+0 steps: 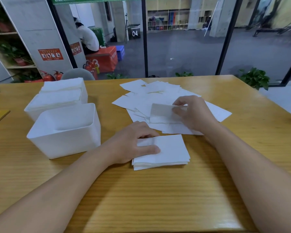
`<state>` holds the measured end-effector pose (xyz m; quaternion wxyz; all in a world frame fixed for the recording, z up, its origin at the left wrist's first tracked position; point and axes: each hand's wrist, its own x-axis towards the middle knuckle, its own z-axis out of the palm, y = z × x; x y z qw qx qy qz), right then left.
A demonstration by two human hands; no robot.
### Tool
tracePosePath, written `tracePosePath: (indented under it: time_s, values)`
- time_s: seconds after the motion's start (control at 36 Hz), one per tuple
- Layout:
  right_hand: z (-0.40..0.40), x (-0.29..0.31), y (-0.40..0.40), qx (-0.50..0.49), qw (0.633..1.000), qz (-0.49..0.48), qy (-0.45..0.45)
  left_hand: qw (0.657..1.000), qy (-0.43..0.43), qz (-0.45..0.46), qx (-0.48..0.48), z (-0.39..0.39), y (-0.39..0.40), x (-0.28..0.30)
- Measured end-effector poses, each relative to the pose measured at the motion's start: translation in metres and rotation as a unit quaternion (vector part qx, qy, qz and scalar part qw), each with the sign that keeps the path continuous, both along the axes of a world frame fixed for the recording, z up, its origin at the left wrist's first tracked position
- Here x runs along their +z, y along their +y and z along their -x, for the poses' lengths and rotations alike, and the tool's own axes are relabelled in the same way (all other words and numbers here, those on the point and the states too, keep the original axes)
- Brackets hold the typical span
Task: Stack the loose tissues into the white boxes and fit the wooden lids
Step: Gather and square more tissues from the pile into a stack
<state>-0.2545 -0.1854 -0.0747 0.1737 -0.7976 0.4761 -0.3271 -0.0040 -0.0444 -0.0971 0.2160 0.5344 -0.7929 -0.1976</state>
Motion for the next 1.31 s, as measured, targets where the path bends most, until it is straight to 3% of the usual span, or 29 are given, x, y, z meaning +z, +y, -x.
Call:
tracePosePath:
  time_s: [0.08, 0.14, 0.22, 0.28, 0.39, 0.56, 0.72, 0.83, 0.94, 1.19, 1.31]
  values:
    - [0.005, 0.009, 0.009, 0.033, 0.999, 0.002, -0.026, 0.999, -0.002, 0.037, -0.004, 0.002, -0.006, 0.007]
    - [0.009, 0.015, 0.014, 0.044, 0.998, 0.012, -0.034, 0.992, 0.045, 0.110, 0.039, 0.004, -0.013, 0.015]
    - [0.014, 0.027, 0.023, 0.065, 0.996, 0.042, -0.037, 0.952, 0.098, 0.255, 0.140, 0.011, -0.025, 0.032]
    - [0.012, 0.032, 0.030, 0.093, 0.993, 0.052, -0.043, 0.944, 0.090, 0.273, 0.162, 0.017, -0.033, 0.040]
    - [0.006, 0.034, 0.038, 0.128, 0.990, 0.033, -0.058, 0.965, 0.137, 0.172, 0.140, 0.019, -0.040, 0.033]
    - [0.009, 0.040, 0.034, 0.161, 0.982, -0.051, -0.082, 0.963, 0.219, 0.130, 0.087, 0.002, -0.038, 0.031]
    - [0.022, 0.044, 0.033, 0.185, 0.970, -0.151, -0.046, 0.957, 0.282, -0.048, 0.045, -0.017, -0.024, 0.037]
    - [0.027, 0.044, 0.038, 0.227, 0.934, -0.276, 0.023, 0.966, 0.205, -0.160, 0.011, -0.025, -0.020, 0.041]
    - [0.024, 0.039, 0.042, 0.243, 0.911, -0.324, 0.074, 0.969, 0.132, -0.208, -0.010, -0.029, -0.015, 0.042]
    - [0.021, 0.034, 0.045, 0.225, 0.913, -0.324, 0.102, 0.972, 0.097, -0.213, -0.005, -0.028, -0.016, 0.039]
    - [0.026, 0.038, 0.043, 0.200, 0.929, -0.282, 0.132, 0.980, 0.060, -0.189, 0.022, -0.028, -0.016, 0.038]
